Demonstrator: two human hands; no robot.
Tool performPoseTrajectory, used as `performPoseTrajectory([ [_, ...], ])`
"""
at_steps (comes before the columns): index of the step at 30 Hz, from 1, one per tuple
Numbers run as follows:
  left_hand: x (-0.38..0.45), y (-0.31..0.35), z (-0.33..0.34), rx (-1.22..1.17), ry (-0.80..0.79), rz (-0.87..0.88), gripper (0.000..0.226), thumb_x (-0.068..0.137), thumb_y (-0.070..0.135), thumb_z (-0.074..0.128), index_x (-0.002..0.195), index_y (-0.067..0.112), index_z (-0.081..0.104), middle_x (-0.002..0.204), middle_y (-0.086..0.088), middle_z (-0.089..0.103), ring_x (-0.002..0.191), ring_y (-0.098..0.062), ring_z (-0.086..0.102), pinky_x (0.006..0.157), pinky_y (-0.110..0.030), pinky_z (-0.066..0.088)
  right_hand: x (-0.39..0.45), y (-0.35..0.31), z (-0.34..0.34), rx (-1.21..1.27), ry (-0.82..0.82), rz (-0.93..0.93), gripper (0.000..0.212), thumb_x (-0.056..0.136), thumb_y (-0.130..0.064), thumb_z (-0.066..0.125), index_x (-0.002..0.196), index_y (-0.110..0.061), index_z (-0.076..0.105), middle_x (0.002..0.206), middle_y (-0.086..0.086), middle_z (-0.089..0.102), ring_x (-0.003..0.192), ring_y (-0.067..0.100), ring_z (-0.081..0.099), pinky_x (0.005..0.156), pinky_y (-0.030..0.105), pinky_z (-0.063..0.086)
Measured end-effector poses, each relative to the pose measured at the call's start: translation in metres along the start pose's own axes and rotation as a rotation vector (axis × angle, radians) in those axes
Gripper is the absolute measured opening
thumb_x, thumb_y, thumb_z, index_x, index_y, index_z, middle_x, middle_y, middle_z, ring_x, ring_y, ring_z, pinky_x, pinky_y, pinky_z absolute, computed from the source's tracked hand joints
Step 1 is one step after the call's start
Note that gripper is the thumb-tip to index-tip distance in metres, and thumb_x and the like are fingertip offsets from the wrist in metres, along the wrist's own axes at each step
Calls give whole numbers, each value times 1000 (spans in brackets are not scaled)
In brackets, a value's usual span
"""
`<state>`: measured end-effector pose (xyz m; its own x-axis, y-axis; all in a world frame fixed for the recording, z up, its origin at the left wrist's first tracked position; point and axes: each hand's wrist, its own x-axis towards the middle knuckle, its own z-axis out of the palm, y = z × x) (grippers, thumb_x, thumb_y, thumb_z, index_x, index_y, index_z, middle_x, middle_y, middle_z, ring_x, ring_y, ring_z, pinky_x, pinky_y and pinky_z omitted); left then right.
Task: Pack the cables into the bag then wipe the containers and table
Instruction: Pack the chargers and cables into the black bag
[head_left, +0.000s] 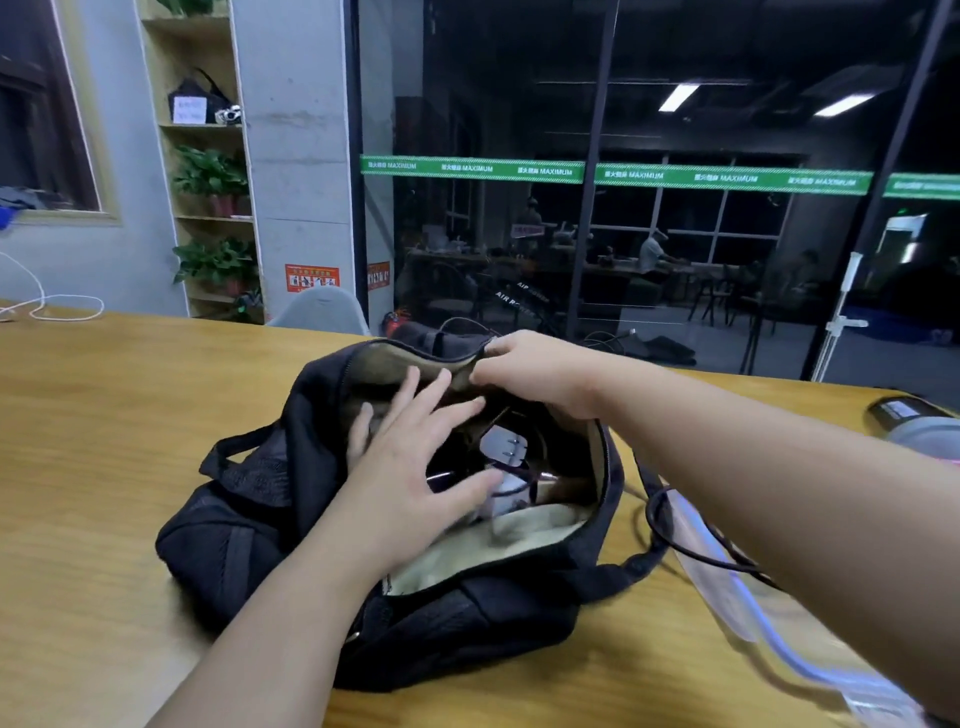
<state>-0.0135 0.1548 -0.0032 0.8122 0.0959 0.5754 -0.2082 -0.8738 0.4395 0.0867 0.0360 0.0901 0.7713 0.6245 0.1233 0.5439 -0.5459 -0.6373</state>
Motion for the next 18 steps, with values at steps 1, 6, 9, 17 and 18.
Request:
performPoseTrajectory([
  [1,0,0,1,23,-3,6,65,61,73,35,124,58,32,145,32,8,132,15,-20,111,-33,-12,-8,1,-5,-6,4,-29,20,87,-15,54,101,-10,67,89,0,64,82,16,61,74,25,49],
  [6,2,1,5,153,-64,57,65,60,75,28,119,55,47,136,36,21,131,15,-15,110,-42,-15,-59,12,-39,-96,77,-108,35,93,-13,47,125,-25,54,118,-8,62,106,12,61,97,35,48],
  [9,3,5,11,232,-136,93,67,62,73,14,111,54,56,137,32,37,129,14,-6,108,-44,-18,-98,30,-55,-204,116,-107,32,94,-17,49,122,-33,51,118,-15,59,107,1,57,94,28,49],
  [17,0,10,23,333,-130,134,51,79,55,22,111,47,62,135,19,49,138,-4,27,107,-38,-13,-162,110,-64,-439,21,146,69,87,-45,60,145,-38,22,149,-16,30,137,5,29,110,25,26],
  [18,0,10,24,328,-117,138,54,78,57,21,110,46,63,134,17,50,137,-6,29,107,-38,-11,-164,121,-63,-468,-35,197,82,83,-50,63,148,-38,13,154,-12,20,141,8,22,113,28,23],
])
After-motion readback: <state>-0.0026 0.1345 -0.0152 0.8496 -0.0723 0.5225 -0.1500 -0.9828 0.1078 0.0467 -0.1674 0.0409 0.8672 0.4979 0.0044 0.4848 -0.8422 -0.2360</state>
